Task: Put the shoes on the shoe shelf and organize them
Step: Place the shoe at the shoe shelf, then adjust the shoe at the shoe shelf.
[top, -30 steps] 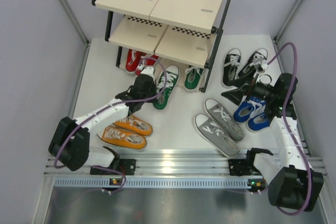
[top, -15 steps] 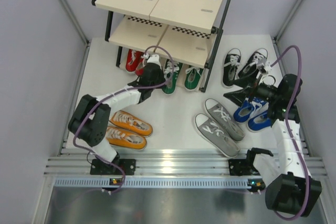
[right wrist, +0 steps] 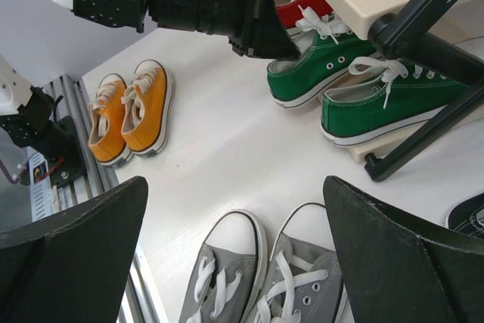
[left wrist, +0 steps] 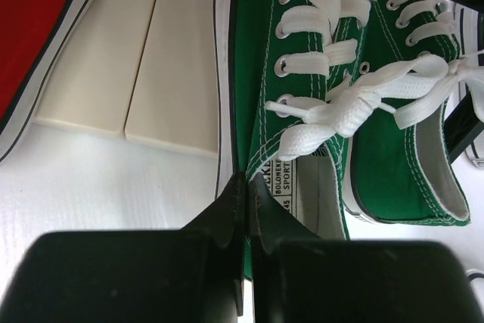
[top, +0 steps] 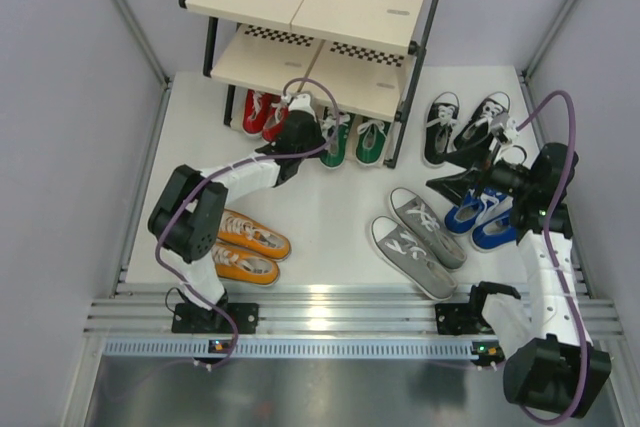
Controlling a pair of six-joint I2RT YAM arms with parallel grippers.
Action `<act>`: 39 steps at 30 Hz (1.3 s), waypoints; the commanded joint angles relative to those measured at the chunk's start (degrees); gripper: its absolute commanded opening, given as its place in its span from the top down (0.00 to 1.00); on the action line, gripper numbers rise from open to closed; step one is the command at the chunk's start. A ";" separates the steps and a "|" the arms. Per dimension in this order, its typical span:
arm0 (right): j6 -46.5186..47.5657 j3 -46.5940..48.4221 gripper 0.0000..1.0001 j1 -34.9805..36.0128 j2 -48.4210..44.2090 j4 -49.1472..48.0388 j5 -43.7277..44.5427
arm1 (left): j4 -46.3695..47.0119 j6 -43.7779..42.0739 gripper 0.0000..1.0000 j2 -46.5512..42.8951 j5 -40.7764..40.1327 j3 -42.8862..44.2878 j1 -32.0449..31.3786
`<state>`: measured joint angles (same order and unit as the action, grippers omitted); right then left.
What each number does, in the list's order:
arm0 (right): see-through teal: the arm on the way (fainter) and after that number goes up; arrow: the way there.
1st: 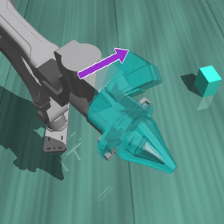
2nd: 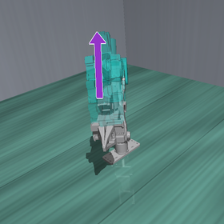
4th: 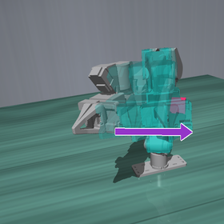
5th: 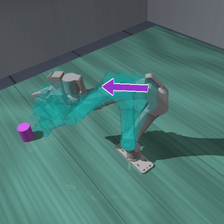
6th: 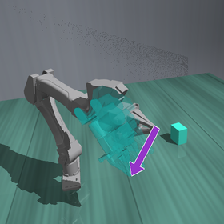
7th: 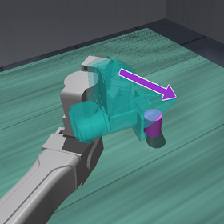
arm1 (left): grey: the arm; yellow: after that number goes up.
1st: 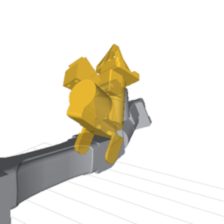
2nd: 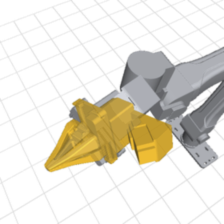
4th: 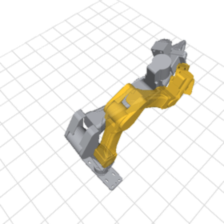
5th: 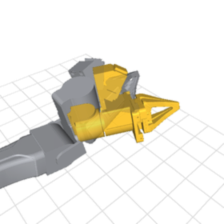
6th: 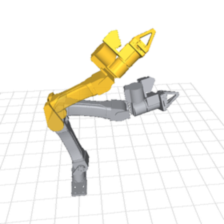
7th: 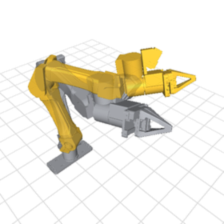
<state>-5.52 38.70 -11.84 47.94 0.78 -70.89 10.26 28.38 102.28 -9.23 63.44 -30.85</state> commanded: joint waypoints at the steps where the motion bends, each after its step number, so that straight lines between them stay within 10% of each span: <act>1: 1.83 2.52 0.01 -1.17 -1.19 -0.95 -1.70 | 10.48 2.12 1.00 0.20 -0.43 3.80 0.18; 10: 1.92 2.44 0.01 -1.61 -1.27 -0.95 -1.79 | 11.18 3.26 0.61 0.03 2.20 1.87 0.18; 24: 2.27 2.26 0.01 -2.49 -1.71 -0.95 -1.97 | 9.69 -1.40 0.44 -18.77 11.86 -11.05 0.09; 30: 2.44 2.17 0.00 -2.84 -1.62 -0.95 -2.23 | 5.91 -0.44 0.51 -27.65 15.03 -20.54 -0.70; 39: 2.53 1.91 0.01 -3.54 -1.45 -1.04 -1.97 | 6.00 0.97 0.94 -23.10 14.33 -25.91 -4.92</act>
<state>-4.78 38.70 -14.17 47.20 0.91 -71.83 14.94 29.12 76.36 4.32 36.73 -34.79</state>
